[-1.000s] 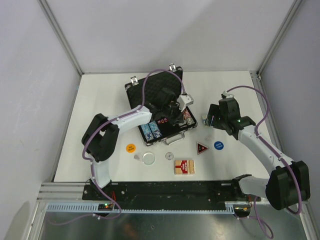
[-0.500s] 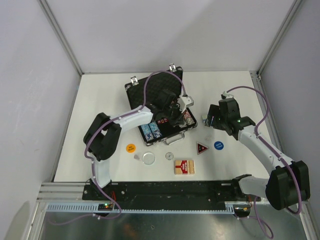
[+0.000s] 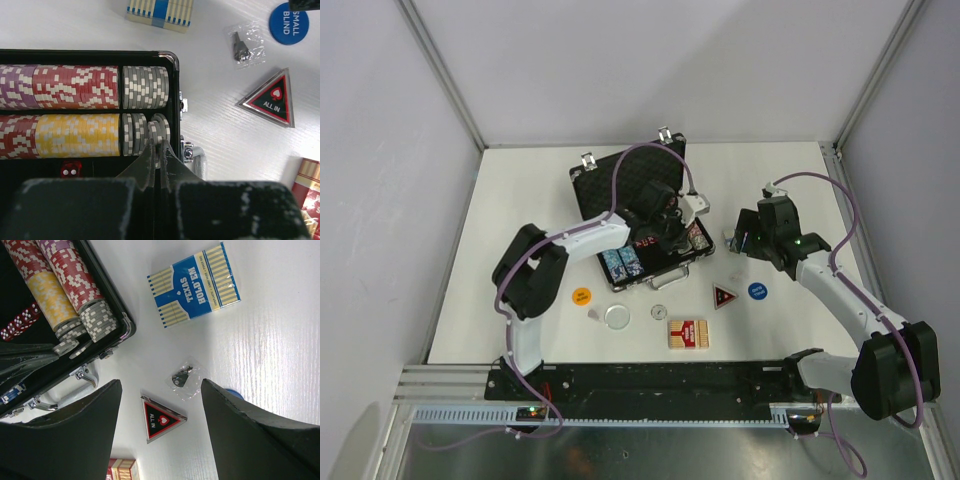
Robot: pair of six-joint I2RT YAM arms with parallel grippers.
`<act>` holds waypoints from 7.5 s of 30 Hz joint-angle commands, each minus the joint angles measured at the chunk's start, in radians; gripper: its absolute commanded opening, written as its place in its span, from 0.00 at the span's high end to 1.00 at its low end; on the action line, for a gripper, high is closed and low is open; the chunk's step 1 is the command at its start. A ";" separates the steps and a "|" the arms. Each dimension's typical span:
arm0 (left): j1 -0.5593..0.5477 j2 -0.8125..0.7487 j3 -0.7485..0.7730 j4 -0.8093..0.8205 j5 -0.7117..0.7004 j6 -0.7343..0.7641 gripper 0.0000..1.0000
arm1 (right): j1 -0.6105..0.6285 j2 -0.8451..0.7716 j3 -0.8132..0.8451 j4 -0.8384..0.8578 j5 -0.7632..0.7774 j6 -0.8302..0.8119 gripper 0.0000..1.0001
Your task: Pack up texas hold em set
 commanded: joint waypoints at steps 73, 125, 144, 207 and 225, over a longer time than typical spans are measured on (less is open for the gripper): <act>-0.009 -1.031 -0.447 0.148 -0.763 -0.305 0.01 | 0.793 0.154 0.003 0.071 0.242 0.123 0.18; 0.236 -1.018 -0.541 0.139 -0.312 -0.535 0.00 | 0.821 0.460 0.196 0.050 0.263 0.035 0.62; 0.359 -0.786 -0.579 0.140 0.305 -0.688 0.00 | 0.819 0.237 0.196 0.031 0.371 0.036 0.63; 0.215 -0.519 -0.589 0.139 0.512 -0.648 0.74 | 0.836 0.197 0.277 0.002 0.226 -0.034 0.60; 0.215 -0.554 -0.521 0.135 0.466 -0.656 1.00 | 0.836 0.178 0.278 -0.035 0.277 -0.024 0.36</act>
